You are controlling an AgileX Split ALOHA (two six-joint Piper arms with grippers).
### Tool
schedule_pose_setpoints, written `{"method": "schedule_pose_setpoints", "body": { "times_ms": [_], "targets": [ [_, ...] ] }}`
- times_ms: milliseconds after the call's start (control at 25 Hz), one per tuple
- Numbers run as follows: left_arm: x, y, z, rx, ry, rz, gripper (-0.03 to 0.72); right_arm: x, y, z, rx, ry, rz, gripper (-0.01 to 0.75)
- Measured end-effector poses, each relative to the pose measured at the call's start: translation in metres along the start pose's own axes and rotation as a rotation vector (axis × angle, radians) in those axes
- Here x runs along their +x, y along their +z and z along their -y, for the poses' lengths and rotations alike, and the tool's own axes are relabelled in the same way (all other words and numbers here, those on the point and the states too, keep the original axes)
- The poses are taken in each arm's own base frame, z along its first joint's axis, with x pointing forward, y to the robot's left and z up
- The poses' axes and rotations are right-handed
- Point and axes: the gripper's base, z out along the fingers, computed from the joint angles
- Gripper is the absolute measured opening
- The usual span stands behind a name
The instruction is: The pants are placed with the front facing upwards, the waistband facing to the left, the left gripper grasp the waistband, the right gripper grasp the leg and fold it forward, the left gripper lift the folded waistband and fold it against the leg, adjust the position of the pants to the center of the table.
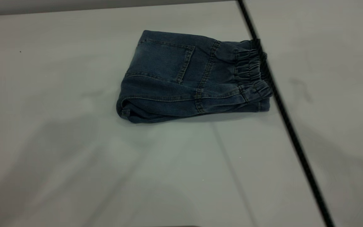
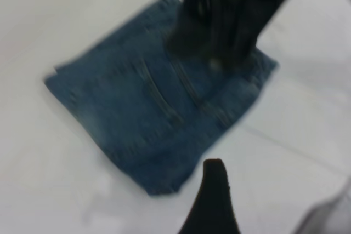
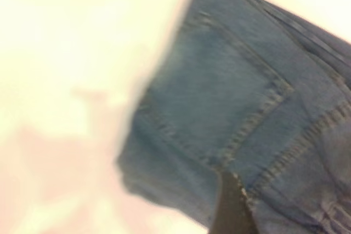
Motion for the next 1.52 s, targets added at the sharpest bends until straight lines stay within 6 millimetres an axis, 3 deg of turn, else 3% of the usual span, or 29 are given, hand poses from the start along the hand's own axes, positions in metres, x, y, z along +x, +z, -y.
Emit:
{"method": "schedule_pose_setpoints", "body": {
  "times_ms": [320, 400, 680, 800, 920, 1280, 1520],
  "targets": [
    [0.003, -0.055, 0.023, -0.031, 0.037, 0.104, 0.554, 0.010, -0.111, -0.024, -0.083, -0.119, 0.181, 0.403],
    [0.005, -0.070, 0.029, -0.042, 0.037, 0.138, 0.554, 0.020, -0.135, -0.027, -0.086, -0.135, 0.208, 0.403],
    [0.021, -0.127, 0.043, -0.206, 0.010, 0.222, 0.554, 0.077, -0.188, -0.020, -0.033, -0.183, 0.205, 0.403],
    [0.035, -0.145, 0.049, -0.270, -0.002, 0.240, 0.554, 0.107, -0.199, -0.013, -0.002, -0.185, 0.179, 0.403],
    [0.057, -0.149, 0.053, -0.299, -0.021, 0.219, 0.554, 0.140, -0.207, -0.007, 0.011, -0.184, 0.152, 0.403],
    [0.151, -0.113, 0.065, -0.278, -0.102, 0.029, 0.554, 0.253, -0.205, 0.022, 0.059, -0.198, 0.060, 0.403],
    [0.209, -0.088, 0.073, -0.257, -0.134, -0.072, 0.554, 0.323, -0.180, 0.043, 0.068, -0.189, 0.043, 0.403]
  ]
}}
